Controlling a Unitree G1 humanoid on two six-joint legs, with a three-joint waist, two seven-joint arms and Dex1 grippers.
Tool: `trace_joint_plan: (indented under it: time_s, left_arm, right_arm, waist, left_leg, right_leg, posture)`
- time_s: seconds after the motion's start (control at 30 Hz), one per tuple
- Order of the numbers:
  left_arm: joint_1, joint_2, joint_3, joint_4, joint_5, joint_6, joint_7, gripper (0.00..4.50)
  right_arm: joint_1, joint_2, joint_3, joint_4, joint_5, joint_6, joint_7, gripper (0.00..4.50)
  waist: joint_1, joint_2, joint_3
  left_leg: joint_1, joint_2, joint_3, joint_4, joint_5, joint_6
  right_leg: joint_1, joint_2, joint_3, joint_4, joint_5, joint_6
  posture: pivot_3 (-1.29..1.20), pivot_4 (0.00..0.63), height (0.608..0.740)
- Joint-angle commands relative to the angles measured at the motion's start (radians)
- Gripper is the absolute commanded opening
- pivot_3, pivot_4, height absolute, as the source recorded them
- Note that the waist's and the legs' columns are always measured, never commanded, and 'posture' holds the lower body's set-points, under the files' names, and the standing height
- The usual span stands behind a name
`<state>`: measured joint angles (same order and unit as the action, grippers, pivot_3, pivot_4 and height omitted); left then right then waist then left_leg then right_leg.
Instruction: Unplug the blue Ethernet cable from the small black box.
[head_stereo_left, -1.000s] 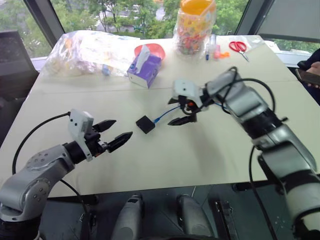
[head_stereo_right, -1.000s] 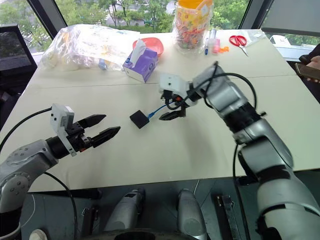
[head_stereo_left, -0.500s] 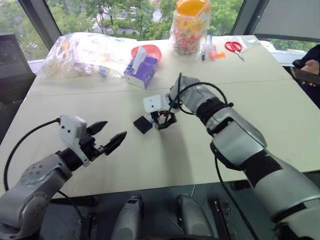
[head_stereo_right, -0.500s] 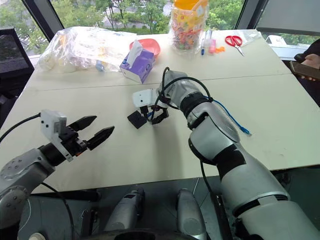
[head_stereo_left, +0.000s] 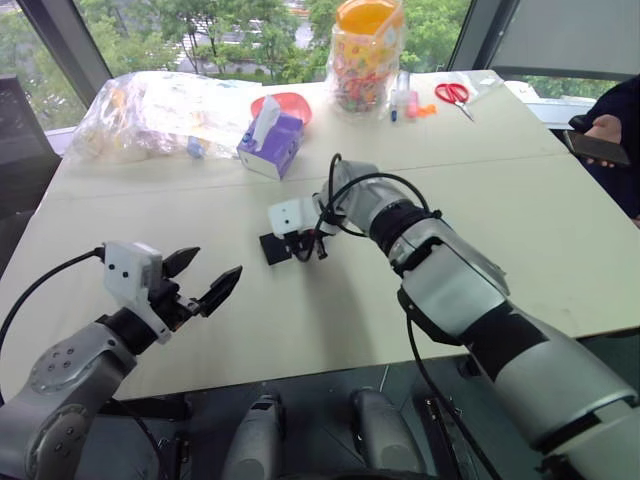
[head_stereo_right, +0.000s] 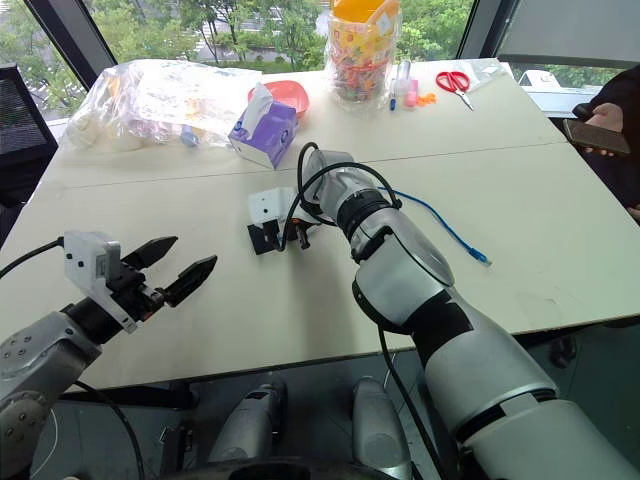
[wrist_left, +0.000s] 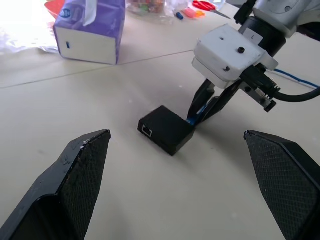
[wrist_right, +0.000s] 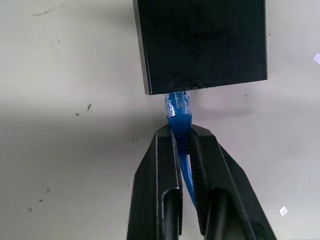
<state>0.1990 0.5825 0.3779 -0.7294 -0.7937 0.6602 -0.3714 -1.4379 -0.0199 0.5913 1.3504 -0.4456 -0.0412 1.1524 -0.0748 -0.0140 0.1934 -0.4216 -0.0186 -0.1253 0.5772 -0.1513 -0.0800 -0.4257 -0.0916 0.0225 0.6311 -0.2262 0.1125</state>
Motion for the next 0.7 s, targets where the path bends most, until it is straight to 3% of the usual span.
trace_joint_plan:
  time_s: [0.03, 0.23, 0.37, 0.6, 0.7]
  left_arm:
    - [0.006, 0.001, 0.028, -0.011, 0.012, -0.034, -0.01, 4.5]
    - [-0.106, -0.025, 0.003, 0.053, -0.06, -0.021, 0.002, 4.5]
    - [-0.235, -0.031, -0.021, 0.113, -0.142, 0.023, -0.002, 4.5]
    - [-0.352, 0.009, -0.073, 0.217, -0.206, 0.094, -0.089, 4.5]
    - [-0.39, 0.03, -0.103, 0.27, -0.192, 0.102, -0.136, 4.5]
  right_arm:
    - [0.008, 0.014, -0.021, 0.013, -0.015, 0.013, -0.025, 0.03]
    - [0.075, -0.137, -0.093, -0.119, 0.018, -0.293, -0.226, 0.03]
    - [0.247, -0.241, -0.199, -0.343, 0.106, -0.453, -0.312, 0.03]
    - [0.619, -0.42, -0.25, -0.899, -0.039, -0.503, -0.595, 0.03]
    - [0.715, -0.447, -0.274, -1.084, -0.087, -0.452, -0.661, 0.03]
  waist:
    - [0.0, 0.0, 0.0]
    - [0.018, 0.0, 0.0]
    - [0.025, -0.001, 0.0]
    - [0.029, 0.0, 0.0]
    - [0.03, 0.0, 0.0]
  left_leg:
    - [0.0, 0.0, 0.0, 0.0, 0.0, 0.0]
    - [-0.003, 0.0, 0.0, 0.001, 0.0, 0.0]
    - [-0.005, 0.0, 0.0, 0.002, 0.001, 0.0]
    - [-0.004, 0.0, 0.001, 0.001, 0.001, 0.001]
    - [-0.004, 0.0, 0.001, 0.001, 0.002, 0.001]
  right_leg:
    - [0.0, 0.0, 0.0, 0.0, 0.0, 0.0]
    - [-0.001, 0.0, 0.0, -0.001, 0.0, 0.0]
    - [-0.001, 0.0, 0.0, -0.002, 0.0, 0.001]
    - [-0.001, 0.0, 0.001, 0.0, -0.001, 0.003]
    - [-0.001, 0.0, 0.001, 0.0, -0.001, 0.002]
  posture:
    - [0.0, 0.15, 0.728]
    - [0.0, 0.15, 0.728]
    - [0.0, 0.15, 0.728]
    - [0.0, 0.15, 0.728]
    - [0.0, 0.15, 0.728]
